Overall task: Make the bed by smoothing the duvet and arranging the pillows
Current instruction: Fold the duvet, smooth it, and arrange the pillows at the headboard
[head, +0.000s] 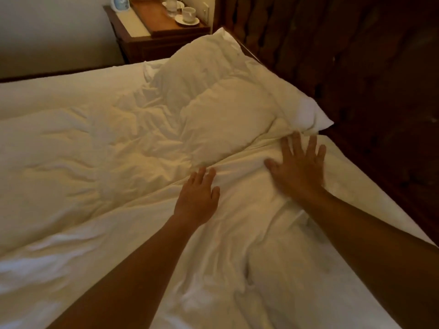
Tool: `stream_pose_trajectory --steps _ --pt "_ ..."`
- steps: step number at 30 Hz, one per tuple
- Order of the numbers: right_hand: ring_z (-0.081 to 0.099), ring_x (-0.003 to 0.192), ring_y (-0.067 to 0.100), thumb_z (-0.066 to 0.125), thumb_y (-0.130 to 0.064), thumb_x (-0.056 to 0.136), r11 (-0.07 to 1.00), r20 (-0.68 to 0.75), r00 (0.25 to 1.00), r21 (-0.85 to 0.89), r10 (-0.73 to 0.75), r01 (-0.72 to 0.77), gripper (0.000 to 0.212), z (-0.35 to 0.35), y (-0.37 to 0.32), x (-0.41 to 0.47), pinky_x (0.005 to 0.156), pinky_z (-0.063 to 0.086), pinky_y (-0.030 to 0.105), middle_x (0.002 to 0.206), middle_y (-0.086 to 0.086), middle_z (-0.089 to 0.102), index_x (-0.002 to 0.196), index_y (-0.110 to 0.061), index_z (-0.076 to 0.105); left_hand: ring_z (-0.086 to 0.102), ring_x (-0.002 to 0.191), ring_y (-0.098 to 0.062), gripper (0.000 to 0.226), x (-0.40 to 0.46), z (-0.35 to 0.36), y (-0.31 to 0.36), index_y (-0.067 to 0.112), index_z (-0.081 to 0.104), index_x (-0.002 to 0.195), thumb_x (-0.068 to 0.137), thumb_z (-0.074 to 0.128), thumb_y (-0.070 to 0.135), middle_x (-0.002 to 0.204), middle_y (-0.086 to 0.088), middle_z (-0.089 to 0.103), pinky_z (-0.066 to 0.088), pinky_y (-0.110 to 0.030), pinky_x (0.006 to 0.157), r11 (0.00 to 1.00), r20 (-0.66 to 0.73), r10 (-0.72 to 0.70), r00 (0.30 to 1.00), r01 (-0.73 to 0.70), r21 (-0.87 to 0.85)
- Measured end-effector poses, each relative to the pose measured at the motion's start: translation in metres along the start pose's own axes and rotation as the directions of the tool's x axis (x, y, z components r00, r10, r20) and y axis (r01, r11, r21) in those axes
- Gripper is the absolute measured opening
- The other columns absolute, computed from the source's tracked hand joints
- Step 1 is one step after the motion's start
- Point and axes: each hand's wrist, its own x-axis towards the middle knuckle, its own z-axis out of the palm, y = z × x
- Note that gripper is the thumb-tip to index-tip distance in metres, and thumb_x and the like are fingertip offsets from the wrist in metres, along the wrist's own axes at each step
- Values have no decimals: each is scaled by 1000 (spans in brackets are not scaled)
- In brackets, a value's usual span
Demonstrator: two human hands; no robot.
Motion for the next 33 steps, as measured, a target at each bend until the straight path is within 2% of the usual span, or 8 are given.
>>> stream_pose_trajectory --steps 2,5,10,14,18,24,29,33 --pt "-2 153 33 17 -65 97 993 -57 996 97 -64 69 76 -6 -7 -5 120 -4 51 167 7 0 159 -23 3 14 150 -28 57 7 4 -1 23 16 157 104 32 37 165 -8 9 17 -42 122 999 33 -34 999 33 28" --pt "1 154 21 6 -68 89 906 17 907 51 -421 420 79 3 15 -18 121 -1 47 168 -1 4 159 -31 8 9 152 -25 58 13 8 -4 25 12 158 105 31 37 166 -5 4 15 -43 122 998 83 -28 996 23 56" --pt "-4 153 27 15 -66 98 984 60 997 167 48 -58 74 -4 51 -26 121 -4 52 167 7 0 159 -26 5 6 152 -27 60 19 9 -9 23 11 158 104 33 36 166 -8 3 15 -48 121 988 129 -41 991 21 150" --pt "-4 154 19 11 -58 97 917 -43 973 327 -226 227 69 -25 45 -94 123 -3 47 167 0 0 159 -29 7 7 152 -27 62 3 13 29 23 9 157 103 32 38 165 -11 4 15 -51 121 983 34 105 994 -109 151" --pt "13 153 24 15 -57 97 936 76 947 196 -312 293 66 -2 74 -157 122 7 47 166 2 17 157 -30 20 -1 153 -21 66 -10 25 72 33 3 157 95 10 54 166 0 -5 9 -46 123 909 192 359 913 -389 150" --pt "6 153 32 6 -63 99 977 85 987 157 133 -146 70 12 149 -190 122 4 52 166 7 10 159 -28 10 9 152 -29 58 -29 37 80 25 12 158 104 26 41 166 -9 6 15 -51 120 941 151 149 977 -187 282" --pt "5 154 22 10 -65 100 948 38 980 265 -193 177 68 10 172 -255 123 11 50 166 0 13 158 -32 16 19 150 -23 64 -66 35 120 28 20 156 98 18 54 165 -3 16 25 -41 120 843 130 513 848 -527 109" --pt "16 151 34 5 -68 96 940 159 970 259 185 -222 74 28 221 -265 120 16 57 163 10 25 157 -29 19 11 152 -26 62 -64 47 143 28 17 156 99 30 47 166 -5 9 21 -48 120 871 238 367 899 -422 251"
